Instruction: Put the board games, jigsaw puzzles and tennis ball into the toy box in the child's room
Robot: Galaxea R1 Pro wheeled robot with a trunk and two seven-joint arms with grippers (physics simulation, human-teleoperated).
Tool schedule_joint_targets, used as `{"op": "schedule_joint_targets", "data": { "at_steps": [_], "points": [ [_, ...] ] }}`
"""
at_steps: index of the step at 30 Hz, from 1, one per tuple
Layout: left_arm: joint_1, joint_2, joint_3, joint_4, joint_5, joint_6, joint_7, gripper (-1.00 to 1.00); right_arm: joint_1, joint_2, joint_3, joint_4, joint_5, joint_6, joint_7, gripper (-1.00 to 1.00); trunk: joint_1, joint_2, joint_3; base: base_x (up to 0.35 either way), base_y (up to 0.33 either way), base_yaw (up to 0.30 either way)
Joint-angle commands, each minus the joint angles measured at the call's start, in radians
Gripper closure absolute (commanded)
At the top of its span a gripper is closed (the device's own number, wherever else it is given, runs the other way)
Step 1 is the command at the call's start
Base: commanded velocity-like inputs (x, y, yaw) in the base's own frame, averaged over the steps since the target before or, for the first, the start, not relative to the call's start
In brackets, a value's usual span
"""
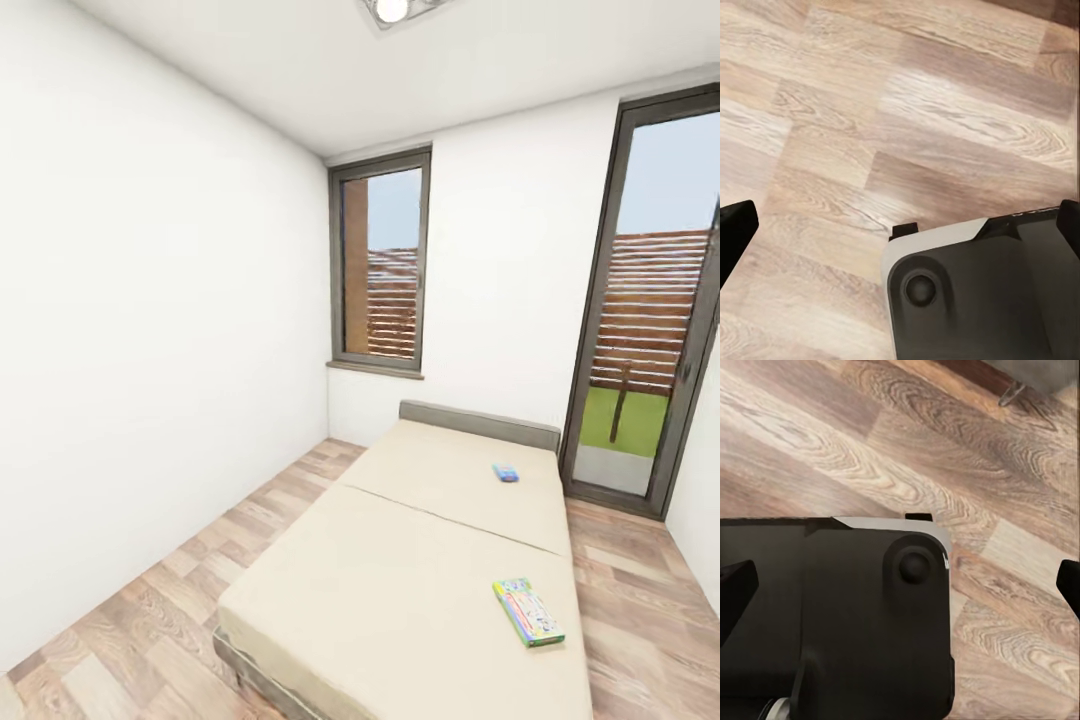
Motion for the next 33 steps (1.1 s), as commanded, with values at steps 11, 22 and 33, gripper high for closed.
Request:
{"op": "schedule_joint_targets", "data": {
  "at_steps": [11, 22, 33],
  "points": [
    [0.0, 0.0, -0.004, 0.0, -0.006, -0.003, 0.001, -1.0, 0.0, 0.0, 0.0, 0.0, 0.0, -0.002, -0.001, -1.0, 0.0, -0.001, 0.0, -0.054, 0.0, -0.279],
    [0.0, 0.0, -0.004, 0.0, -0.006, -0.003, 0.001, -1.0, 0.0, 0.0, 0.0, 0.0, 0.001, -0.002, -0.001, -1.0, 0.0, -0.001, -0.003, -0.003, 0.0, -0.279],
    [0.0, 0.001, -0.004, 0.0, -0.006, -0.003, 0.001, -1.0, 0.0, 0.0, 0.0, 0.0, 0.001, -0.002, -0.001, -1.0, 0.0, -0.001, -0.006, 0.0, 0.0, -0.279]
  ]
}}
